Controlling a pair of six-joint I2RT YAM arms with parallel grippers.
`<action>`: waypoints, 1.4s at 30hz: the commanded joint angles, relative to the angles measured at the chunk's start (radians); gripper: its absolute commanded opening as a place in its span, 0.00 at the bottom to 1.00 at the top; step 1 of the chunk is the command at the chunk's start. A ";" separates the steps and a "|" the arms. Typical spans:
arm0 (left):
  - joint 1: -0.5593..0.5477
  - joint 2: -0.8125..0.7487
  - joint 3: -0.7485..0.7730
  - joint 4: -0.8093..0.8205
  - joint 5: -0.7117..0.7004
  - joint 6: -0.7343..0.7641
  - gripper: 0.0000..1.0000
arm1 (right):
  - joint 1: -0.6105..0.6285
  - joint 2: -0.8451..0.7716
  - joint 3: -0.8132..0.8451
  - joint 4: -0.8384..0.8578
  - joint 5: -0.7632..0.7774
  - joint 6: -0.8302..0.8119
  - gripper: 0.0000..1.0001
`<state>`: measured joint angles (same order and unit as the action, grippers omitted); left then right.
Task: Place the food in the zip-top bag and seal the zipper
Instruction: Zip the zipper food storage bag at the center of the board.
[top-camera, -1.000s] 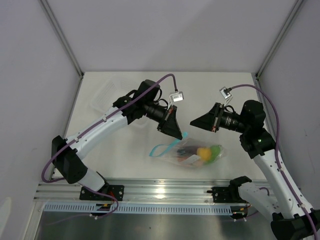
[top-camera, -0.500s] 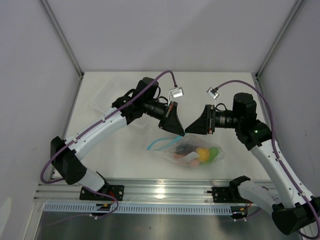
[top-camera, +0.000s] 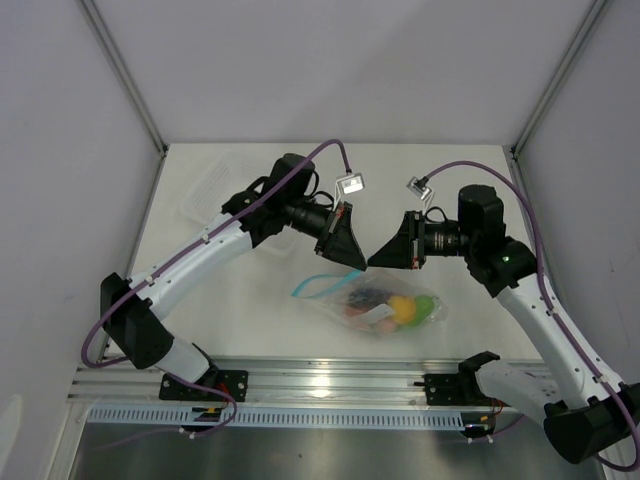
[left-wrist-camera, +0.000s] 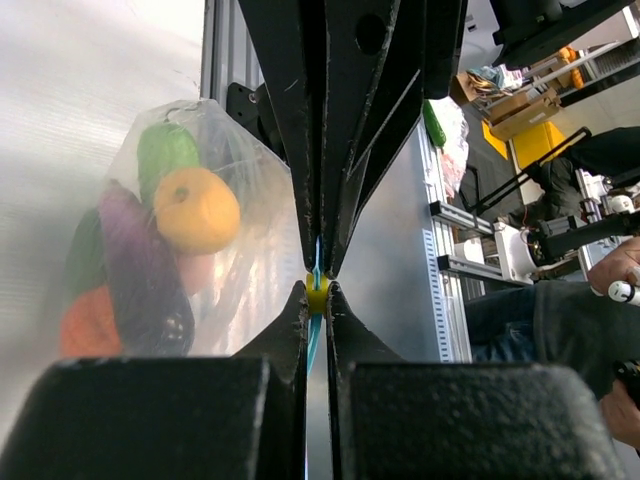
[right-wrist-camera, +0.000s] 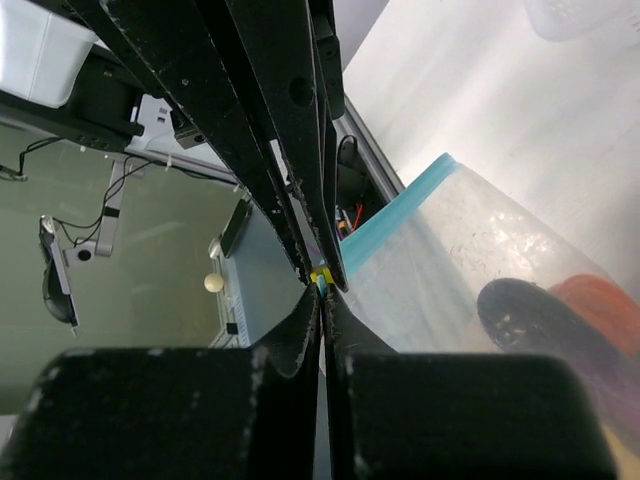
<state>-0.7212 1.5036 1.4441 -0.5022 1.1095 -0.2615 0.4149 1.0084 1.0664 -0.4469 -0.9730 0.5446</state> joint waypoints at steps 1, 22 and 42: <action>-0.001 -0.020 0.048 0.033 0.039 0.007 0.01 | 0.009 -0.025 0.029 -0.019 0.103 -0.029 0.00; 0.019 0.032 0.205 -0.325 0.049 0.159 0.01 | -0.074 -0.057 -0.002 0.029 0.041 -0.031 0.14; 0.020 0.122 0.300 -0.320 0.076 0.137 0.01 | 0.032 0.071 0.142 -0.173 -0.181 -0.351 0.55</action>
<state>-0.7074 1.6218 1.6947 -0.8371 1.1553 -0.1307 0.4458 1.0916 1.1625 -0.5930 -1.1419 0.2573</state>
